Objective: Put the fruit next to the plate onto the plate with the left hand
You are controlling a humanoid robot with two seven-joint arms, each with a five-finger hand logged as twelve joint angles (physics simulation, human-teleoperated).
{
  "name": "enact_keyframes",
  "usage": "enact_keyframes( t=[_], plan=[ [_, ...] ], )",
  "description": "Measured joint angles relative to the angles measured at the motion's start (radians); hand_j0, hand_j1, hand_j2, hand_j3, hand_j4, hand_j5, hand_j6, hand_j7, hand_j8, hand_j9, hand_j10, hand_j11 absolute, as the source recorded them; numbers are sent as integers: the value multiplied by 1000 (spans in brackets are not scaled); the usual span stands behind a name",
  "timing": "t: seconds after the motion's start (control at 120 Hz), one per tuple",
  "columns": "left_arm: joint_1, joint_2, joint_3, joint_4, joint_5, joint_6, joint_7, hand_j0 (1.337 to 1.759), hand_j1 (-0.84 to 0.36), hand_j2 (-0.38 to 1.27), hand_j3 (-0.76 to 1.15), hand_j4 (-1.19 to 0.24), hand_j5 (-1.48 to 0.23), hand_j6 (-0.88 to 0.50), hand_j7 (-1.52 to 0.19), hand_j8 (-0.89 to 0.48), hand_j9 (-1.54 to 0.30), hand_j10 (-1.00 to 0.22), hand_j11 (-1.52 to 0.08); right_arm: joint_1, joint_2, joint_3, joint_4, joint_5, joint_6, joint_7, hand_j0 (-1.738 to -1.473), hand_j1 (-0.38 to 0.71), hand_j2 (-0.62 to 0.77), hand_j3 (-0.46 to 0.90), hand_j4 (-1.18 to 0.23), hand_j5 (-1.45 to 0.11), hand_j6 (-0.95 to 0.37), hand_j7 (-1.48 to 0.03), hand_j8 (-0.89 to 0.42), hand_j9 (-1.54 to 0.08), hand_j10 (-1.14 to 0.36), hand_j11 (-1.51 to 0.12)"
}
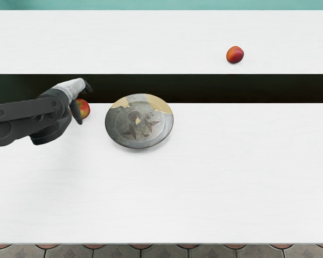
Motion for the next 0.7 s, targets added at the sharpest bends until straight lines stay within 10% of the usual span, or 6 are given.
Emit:
enact_keyframes(
  t=[0.7],
  plan=[
    [29, -34, 22, 4, -5, -6, 0, 1657, -285, 128, 0, -611, -636, -606, -637, -490, -697, -481, -712, 0, 0, 0, 0, 0, 0, 0, -1658, -327, -4, 0, -18, -24, -18, -24, -18, -24, -18, -24]
  ],
)
